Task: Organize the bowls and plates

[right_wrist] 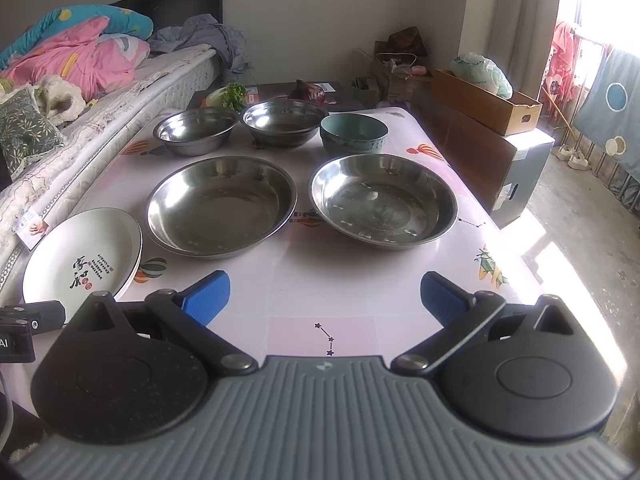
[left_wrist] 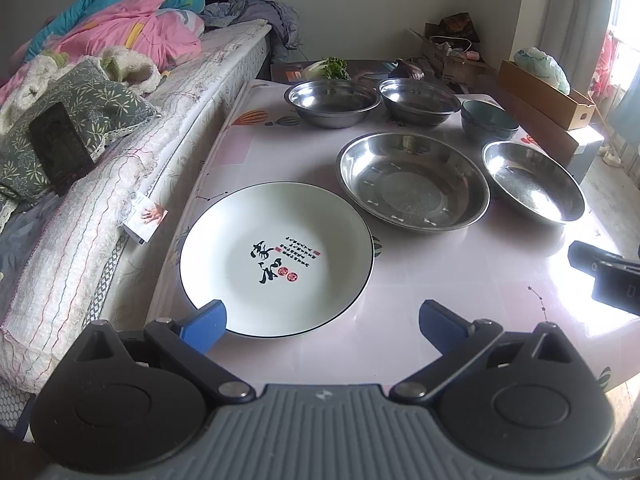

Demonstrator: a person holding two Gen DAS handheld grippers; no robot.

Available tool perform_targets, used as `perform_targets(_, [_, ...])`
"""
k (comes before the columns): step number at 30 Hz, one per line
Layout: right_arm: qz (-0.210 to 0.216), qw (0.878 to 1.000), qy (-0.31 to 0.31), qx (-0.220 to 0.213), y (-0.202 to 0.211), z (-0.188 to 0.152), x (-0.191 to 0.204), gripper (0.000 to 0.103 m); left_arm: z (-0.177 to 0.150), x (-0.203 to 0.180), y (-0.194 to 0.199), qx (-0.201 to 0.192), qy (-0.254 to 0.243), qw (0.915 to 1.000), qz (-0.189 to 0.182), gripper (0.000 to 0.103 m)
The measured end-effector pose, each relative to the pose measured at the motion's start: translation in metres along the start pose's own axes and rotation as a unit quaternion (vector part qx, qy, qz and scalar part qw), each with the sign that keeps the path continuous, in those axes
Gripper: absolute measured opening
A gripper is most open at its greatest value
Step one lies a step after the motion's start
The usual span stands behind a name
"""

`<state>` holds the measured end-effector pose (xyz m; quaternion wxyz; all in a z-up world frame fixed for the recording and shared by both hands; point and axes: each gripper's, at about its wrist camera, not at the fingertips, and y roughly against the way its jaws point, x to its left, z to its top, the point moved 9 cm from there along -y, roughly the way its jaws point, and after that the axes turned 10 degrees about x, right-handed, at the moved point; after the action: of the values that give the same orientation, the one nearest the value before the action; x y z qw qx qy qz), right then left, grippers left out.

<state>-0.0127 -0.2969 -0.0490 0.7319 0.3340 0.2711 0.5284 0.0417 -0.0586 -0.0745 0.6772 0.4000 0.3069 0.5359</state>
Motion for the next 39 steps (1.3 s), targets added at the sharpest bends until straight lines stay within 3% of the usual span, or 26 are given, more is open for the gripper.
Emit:
perform_targets(34, [0.006, 1.000, 0.002, 0.014, -0.009, -0.003, 0.007, 0.102, 0.001, 0.007, -0.005, 0.006, 0.011, 0.9999, 0.009, 0.103])
perform_targets(39, [0.038, 0.999, -0.018, 0.016, -0.012, -0.004, 0.003, 0.102, 0.005, 0.013, -0.007, 0.002, 0.017, 0.9997, 0.018, 0.103])
